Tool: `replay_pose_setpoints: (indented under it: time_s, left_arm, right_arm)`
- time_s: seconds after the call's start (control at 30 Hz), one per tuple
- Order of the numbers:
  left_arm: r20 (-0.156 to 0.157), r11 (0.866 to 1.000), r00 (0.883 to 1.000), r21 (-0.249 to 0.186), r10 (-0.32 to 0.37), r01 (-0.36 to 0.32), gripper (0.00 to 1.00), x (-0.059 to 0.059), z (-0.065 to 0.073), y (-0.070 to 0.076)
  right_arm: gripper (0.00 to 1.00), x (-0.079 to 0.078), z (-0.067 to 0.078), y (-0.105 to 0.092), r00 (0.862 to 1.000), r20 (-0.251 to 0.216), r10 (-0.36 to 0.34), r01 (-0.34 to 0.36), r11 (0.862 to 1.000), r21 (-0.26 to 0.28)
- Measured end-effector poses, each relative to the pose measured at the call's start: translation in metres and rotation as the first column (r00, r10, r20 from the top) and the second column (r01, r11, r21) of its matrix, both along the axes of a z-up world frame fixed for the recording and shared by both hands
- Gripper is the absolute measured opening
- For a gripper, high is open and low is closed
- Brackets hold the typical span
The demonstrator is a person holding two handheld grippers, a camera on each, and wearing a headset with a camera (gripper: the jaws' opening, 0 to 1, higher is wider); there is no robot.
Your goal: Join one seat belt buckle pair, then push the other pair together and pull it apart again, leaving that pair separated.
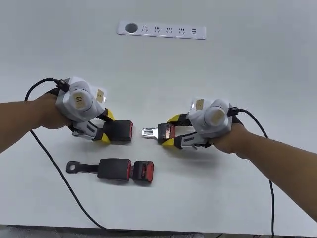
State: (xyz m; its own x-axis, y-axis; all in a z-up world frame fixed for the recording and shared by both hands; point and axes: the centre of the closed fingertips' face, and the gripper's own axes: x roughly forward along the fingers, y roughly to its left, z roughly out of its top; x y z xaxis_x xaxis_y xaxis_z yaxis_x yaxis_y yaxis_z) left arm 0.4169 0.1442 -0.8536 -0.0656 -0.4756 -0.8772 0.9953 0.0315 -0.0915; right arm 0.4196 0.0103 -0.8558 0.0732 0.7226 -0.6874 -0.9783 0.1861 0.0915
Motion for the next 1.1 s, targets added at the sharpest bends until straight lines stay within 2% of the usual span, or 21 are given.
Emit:
replay_pose_setpoints:
  time_s: [0.4, 0.6, 0.8, 0.87, 1.1]
  left_arm:
    - [0.004, 1.000, 1.000, 0.000, 0.000, 0.000, 0.34, -0.003, 0.001, 0.000]
    - [0.004, 1.000, 1.000, -0.003, 0.009, -0.009, 0.34, -0.003, 0.001, 0.000]
    - [0.001, 1.000, 1.000, 0.007, 0.000, 0.000, 0.34, -0.002, 0.001, 0.000]
    - [0.003, 1.000, 1.000, 0.011, -0.004, 0.004, 0.34, -0.002, 0.001, -0.001]
    - [0.005, 1.000, 1.000, 0.023, -0.017, 0.017, 0.34, -0.002, 0.001, -0.001]
  right_arm:
    - [0.36, -0.003, 0.001, -0.035, 1.000, -0.004, -0.008, 0.008, 1.000, -0.030]
    - [0.36, -0.007, 0.004, -0.060, 1.000, -0.012, -0.023, 0.022, 0.998, -0.055]
    - [0.36, -0.003, 0.001, -0.085, 0.999, -0.018, -0.038, 0.036, 0.995, -0.089]
    - [0.36, -0.002, 0.001, -0.090, 0.999, -0.005, -0.033, 0.032, 0.995, -0.096]
    - [0.36, -0.005, 0.000, -0.101, 0.999, -0.007, -0.045, 0.044, 0.993, -0.108]
